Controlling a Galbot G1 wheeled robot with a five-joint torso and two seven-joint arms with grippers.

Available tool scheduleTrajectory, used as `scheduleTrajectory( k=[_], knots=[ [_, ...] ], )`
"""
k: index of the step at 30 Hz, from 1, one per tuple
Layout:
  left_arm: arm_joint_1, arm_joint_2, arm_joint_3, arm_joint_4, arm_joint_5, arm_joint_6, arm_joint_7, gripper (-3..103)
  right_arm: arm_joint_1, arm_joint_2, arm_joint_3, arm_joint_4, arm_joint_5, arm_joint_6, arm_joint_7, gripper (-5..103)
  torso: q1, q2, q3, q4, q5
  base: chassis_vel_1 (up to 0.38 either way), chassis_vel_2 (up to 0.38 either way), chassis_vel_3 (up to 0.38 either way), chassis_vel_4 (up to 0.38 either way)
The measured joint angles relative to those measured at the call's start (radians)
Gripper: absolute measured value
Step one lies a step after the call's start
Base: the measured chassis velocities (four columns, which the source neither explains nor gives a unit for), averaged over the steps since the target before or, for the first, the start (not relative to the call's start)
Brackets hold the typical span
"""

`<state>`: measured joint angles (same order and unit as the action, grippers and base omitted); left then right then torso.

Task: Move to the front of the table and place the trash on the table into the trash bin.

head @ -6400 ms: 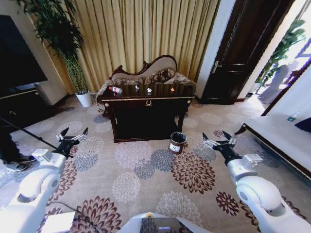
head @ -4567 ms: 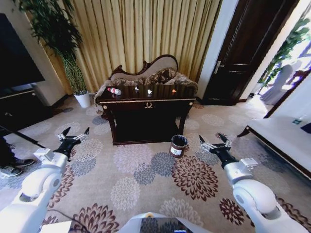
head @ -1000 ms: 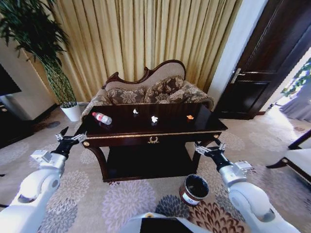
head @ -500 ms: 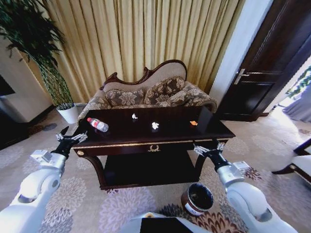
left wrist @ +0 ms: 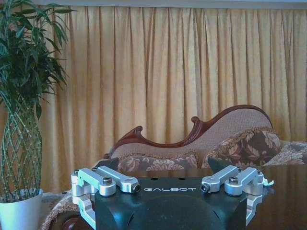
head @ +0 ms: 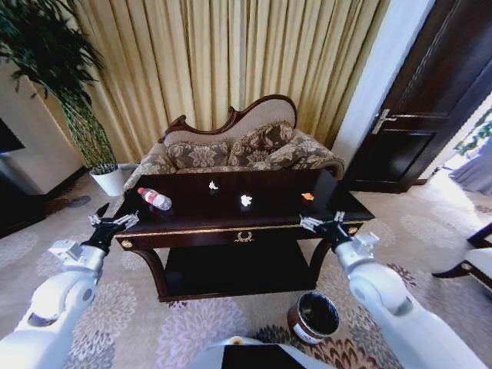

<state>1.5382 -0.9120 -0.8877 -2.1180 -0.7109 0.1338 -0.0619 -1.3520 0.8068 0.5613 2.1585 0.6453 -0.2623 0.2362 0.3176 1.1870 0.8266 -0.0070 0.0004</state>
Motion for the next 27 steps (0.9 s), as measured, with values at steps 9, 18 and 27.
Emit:
scheduleTrajectory(
  k=[9,18,27],
  knots=[
    [0.003,-0.001,0.005,-0.015,0.002,0.019,-0.018,100,0.241,-0.081,-0.073,-0.158,0.105,-0.056,-0.062,100,0.0,0.0,0.0,0.0004,-0.0001,0.0,0.0,0.0,0.0],
    [-0.005,0.003,0.016,-0.014,0.004,0.023,-0.026,100,0.401,-0.094,-0.199,-0.259,0.219,-0.118,-0.077,100,0.0,0.0,0.0,0.0002,-0.0002,0.0,0.0,0.0,0.0],
    [0.012,0.022,-0.016,-0.012,-0.011,0.024,-0.026,100,0.523,-0.057,-0.302,-0.368,0.205,-0.115,-0.076,100,0.0,0.0,0.0,0.0001,-0.0001,0.0,0.0,0.0,0.0]
  ],
)
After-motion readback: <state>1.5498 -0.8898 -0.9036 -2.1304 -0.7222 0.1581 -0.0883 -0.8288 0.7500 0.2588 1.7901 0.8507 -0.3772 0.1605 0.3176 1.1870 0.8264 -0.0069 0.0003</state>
